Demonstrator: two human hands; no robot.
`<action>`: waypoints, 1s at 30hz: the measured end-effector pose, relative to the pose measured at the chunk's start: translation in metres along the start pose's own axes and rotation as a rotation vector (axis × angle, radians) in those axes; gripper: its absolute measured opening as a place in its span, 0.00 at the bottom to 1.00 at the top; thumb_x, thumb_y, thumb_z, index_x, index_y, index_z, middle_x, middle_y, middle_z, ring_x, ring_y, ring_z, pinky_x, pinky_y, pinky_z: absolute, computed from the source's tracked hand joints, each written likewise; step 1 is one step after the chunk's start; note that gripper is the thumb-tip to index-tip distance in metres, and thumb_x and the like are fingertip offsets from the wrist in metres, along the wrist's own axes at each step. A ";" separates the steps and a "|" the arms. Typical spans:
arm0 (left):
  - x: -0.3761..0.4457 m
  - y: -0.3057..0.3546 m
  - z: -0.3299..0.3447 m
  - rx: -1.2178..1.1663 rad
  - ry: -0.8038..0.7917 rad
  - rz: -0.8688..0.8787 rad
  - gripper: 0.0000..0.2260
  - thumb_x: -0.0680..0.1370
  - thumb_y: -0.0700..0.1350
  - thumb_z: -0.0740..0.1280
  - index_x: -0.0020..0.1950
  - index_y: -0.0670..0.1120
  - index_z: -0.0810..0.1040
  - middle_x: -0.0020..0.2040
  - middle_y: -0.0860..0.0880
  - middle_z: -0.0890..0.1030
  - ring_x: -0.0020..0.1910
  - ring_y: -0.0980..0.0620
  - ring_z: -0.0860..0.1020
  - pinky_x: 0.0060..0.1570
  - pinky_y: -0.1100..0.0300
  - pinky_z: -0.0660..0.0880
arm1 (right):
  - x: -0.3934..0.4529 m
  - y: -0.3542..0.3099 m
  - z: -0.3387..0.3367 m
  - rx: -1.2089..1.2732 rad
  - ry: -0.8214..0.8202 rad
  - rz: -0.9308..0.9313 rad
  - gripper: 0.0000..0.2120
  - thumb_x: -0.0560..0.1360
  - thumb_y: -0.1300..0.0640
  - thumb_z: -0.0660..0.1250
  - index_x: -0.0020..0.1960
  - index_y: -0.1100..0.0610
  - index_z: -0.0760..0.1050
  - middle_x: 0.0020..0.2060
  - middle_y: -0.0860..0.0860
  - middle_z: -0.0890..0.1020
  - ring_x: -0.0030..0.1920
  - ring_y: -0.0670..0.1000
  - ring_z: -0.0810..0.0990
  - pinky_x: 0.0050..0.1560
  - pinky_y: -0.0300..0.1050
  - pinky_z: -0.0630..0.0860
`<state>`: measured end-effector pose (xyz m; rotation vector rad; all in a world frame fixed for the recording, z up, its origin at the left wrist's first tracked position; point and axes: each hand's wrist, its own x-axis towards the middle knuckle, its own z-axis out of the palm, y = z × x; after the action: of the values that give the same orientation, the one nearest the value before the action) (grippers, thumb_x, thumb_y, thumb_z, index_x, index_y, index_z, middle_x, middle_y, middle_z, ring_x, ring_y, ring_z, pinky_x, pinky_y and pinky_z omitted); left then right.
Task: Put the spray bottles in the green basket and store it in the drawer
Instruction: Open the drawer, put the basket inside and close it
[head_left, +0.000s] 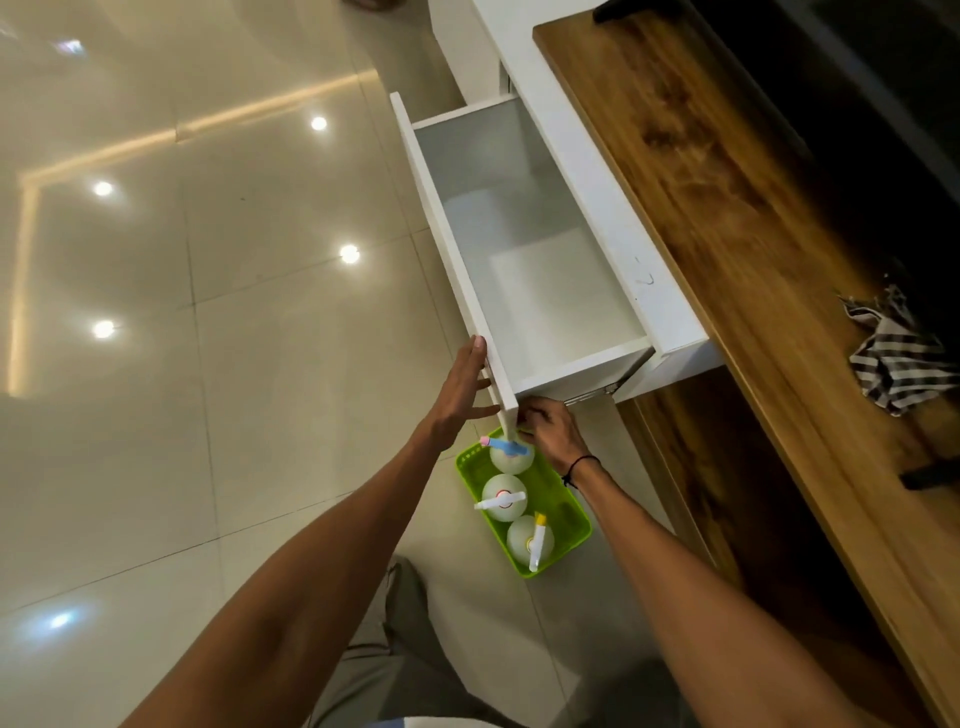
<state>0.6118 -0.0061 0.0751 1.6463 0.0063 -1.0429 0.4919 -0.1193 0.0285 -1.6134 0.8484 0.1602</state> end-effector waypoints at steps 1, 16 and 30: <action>-0.001 -0.001 -0.003 0.005 0.004 -0.006 0.31 0.83 0.70 0.55 0.83 0.57 0.62 0.79 0.51 0.71 0.74 0.44 0.76 0.62 0.41 0.82 | 0.000 -0.002 0.002 -0.024 -0.004 -0.008 0.13 0.81 0.71 0.58 0.52 0.74 0.80 0.52 0.70 0.84 0.58 0.72 0.82 0.61 0.70 0.78; -0.017 -0.022 -0.042 -0.033 0.140 0.044 0.27 0.85 0.62 0.61 0.82 0.55 0.63 0.74 0.51 0.75 0.68 0.47 0.78 0.48 0.54 0.83 | -0.008 -0.021 0.042 -0.193 -0.127 -0.065 0.13 0.80 0.68 0.60 0.51 0.69 0.84 0.51 0.63 0.87 0.53 0.62 0.85 0.55 0.55 0.82; -0.036 -0.039 -0.086 -0.017 0.257 0.046 0.23 0.85 0.61 0.61 0.78 0.54 0.66 0.69 0.52 0.79 0.67 0.49 0.80 0.51 0.49 0.83 | -0.014 -0.026 0.092 -0.255 -0.262 -0.139 0.15 0.78 0.69 0.60 0.46 0.59 0.85 0.43 0.55 0.84 0.46 0.51 0.77 0.50 0.44 0.72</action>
<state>0.6231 0.0940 0.0649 1.7469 0.1465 -0.7890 0.5296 -0.0306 0.0341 -1.8344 0.5276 0.3842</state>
